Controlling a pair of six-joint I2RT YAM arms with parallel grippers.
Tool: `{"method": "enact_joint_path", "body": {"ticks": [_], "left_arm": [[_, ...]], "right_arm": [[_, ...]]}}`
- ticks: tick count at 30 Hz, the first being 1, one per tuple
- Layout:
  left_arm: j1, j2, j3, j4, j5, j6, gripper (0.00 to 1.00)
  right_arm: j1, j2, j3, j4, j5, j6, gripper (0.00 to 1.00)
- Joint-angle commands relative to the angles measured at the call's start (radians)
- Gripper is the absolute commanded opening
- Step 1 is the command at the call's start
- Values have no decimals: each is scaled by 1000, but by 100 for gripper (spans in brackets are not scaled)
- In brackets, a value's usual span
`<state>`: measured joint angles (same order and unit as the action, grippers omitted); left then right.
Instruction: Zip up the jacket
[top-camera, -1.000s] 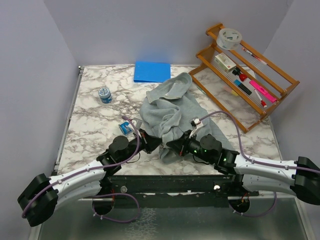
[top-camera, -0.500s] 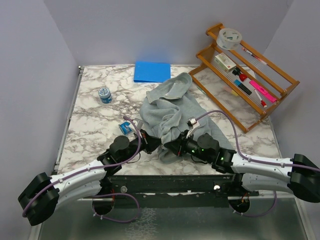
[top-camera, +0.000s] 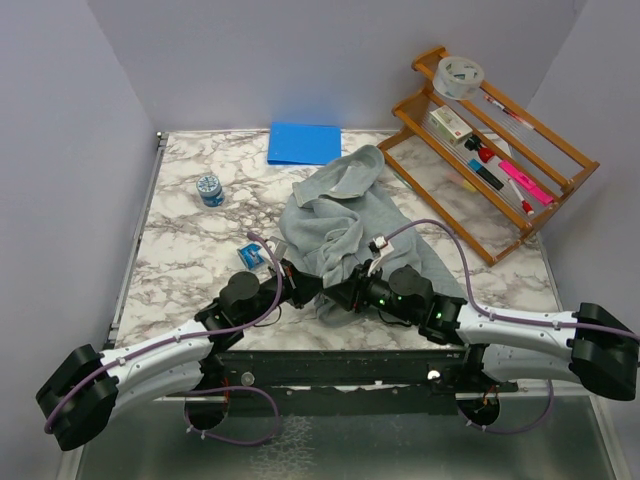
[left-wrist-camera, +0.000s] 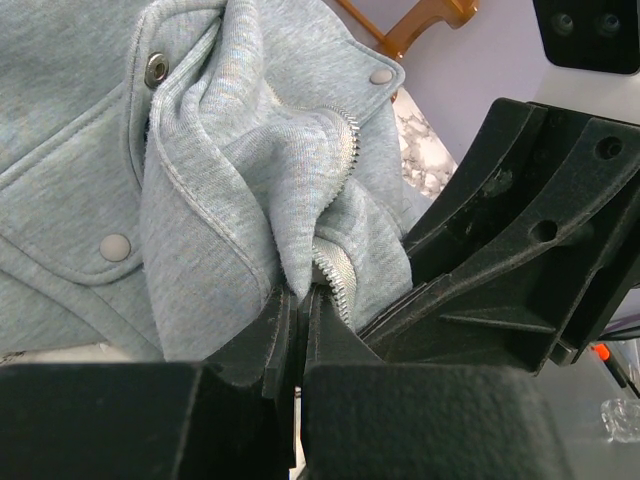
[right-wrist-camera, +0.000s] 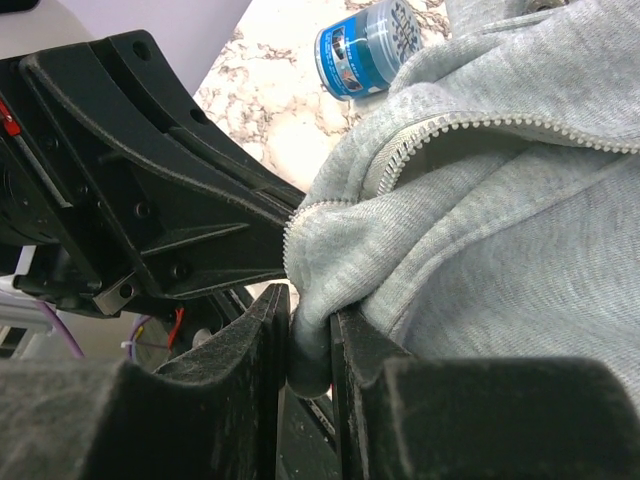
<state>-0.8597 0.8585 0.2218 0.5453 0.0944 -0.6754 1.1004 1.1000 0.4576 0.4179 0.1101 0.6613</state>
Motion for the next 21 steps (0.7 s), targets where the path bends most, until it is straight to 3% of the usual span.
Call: {"method": "enact_joint_path", "body": {"ticks": [1, 5, 9, 21], "left_arm": [[-10, -11, 21, 35, 25, -3, 0], [-10, -14, 18, 35, 22, -4, 0], [-10, -20, 12, 35, 7, -9, 0], [-10, -180, -33, 36, -114, -35, 0]], "right_arm": [[3, 14, 31, 38, -26, 1, 25], [3, 13, 31, 42, -27, 1, 19], [3, 4, 26, 45, -29, 1, 1], [3, -149, 22, -23, 16, -118, 0]]}}
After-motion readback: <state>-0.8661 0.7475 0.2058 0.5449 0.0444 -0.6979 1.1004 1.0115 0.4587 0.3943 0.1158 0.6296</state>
